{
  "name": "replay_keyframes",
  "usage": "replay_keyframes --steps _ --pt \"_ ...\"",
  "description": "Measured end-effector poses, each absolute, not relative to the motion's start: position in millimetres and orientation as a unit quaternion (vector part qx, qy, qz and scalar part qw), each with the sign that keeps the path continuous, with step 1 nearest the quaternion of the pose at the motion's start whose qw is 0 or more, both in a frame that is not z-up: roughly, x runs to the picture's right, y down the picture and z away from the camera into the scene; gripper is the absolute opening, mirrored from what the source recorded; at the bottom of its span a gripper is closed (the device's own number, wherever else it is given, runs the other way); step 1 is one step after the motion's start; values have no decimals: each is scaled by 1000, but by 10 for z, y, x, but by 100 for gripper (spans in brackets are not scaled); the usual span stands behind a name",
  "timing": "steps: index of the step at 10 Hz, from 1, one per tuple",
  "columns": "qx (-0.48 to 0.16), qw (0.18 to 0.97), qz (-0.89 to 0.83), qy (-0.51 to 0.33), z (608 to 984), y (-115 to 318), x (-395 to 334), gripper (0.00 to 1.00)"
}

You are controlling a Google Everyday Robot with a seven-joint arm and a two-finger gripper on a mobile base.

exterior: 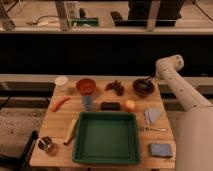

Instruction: Wipe purple bowl with brush

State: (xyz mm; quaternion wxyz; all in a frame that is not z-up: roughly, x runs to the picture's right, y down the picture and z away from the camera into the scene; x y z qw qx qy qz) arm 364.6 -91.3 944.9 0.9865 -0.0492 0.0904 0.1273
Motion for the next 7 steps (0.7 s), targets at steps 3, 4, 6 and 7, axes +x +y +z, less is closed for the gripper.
replay_keyframes --steps 3,4,6,7 --pt "-52 989 112 80 9446 -894 3466 0" --pt "-52 990 106 75 9431 -888 3373 0" --pt "-52 991 103 68 9346 -831 3248 0" --pt "-52 991 105 68 9278 -762 3267 0"
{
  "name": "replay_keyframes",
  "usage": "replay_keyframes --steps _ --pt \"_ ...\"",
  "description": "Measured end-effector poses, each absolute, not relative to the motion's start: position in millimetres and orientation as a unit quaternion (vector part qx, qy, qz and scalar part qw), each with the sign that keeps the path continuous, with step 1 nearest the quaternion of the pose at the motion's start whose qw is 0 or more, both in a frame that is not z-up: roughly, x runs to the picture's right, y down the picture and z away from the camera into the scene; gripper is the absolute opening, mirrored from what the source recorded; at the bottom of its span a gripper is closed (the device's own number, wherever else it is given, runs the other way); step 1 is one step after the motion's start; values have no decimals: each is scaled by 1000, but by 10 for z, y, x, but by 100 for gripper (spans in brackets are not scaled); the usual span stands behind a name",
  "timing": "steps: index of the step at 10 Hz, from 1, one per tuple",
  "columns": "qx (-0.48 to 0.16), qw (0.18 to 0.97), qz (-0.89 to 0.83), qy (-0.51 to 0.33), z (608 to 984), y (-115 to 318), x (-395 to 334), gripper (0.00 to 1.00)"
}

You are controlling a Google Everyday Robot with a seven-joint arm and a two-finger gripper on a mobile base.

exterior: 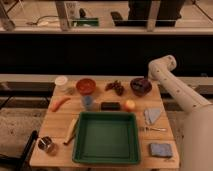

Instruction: Wipe purple bowl with brush

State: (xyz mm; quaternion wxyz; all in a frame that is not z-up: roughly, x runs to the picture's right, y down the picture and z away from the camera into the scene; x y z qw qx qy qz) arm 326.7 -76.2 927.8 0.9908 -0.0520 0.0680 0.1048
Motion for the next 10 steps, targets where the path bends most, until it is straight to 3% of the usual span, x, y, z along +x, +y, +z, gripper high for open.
replay_keyframes --steps 5,10 --pt "-48 988 121 88 9067 -571 3588 0" --pt "-50 986 114 115 9242 -822 3714 0"
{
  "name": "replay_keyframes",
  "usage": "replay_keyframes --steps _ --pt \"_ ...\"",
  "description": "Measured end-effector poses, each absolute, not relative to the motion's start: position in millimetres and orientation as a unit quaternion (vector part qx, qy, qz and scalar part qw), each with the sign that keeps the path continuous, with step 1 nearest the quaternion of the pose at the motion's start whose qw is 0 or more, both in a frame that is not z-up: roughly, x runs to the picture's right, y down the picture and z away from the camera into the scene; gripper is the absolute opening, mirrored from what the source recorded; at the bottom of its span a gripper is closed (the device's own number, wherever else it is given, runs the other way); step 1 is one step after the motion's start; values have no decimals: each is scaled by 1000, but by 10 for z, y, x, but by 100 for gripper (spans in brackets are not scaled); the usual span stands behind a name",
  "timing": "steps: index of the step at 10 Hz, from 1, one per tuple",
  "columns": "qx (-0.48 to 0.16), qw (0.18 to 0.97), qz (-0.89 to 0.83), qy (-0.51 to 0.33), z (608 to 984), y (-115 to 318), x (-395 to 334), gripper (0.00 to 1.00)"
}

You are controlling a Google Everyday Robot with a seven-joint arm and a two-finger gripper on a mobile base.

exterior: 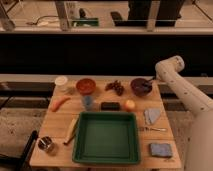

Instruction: Wipe purple bowl with brush

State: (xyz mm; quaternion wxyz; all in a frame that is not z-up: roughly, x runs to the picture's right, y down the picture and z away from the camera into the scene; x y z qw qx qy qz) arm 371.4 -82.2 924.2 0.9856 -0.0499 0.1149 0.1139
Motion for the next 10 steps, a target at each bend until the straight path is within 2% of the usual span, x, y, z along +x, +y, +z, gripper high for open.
replay_keyframes --steps 5,10 --pt "-53 988 93 114 9415 -957 3503 0" --pt "-37 989 87 109 9063 -772 3451 1"
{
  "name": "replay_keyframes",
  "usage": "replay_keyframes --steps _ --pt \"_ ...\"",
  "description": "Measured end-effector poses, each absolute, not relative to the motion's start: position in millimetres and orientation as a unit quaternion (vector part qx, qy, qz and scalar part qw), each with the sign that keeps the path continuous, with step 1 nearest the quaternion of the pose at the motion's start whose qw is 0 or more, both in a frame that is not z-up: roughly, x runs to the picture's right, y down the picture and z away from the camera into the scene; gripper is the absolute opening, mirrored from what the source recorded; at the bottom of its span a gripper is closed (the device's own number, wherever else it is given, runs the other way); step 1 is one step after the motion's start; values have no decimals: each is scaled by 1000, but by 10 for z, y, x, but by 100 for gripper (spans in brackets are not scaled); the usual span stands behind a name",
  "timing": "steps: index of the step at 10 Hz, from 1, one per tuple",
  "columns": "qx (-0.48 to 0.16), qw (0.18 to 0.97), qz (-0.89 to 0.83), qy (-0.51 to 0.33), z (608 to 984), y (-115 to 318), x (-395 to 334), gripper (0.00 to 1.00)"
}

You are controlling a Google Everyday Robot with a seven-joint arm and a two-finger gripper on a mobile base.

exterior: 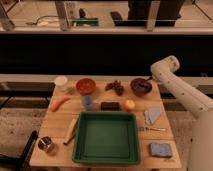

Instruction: Wipe purple bowl with brush

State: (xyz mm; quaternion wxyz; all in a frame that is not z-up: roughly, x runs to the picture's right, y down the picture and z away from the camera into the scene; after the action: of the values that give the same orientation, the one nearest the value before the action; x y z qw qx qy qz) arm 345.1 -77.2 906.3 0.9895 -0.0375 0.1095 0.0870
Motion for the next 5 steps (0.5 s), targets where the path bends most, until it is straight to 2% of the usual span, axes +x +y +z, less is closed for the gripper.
replay_keyframes --steps 1,3,5 --pt "-34 990 80 109 9028 -782 3394 8" --pt "-27 992 56 107 8992 -826 3162 31" --pt "-21 994 35 105 9006 -878 2941 48"
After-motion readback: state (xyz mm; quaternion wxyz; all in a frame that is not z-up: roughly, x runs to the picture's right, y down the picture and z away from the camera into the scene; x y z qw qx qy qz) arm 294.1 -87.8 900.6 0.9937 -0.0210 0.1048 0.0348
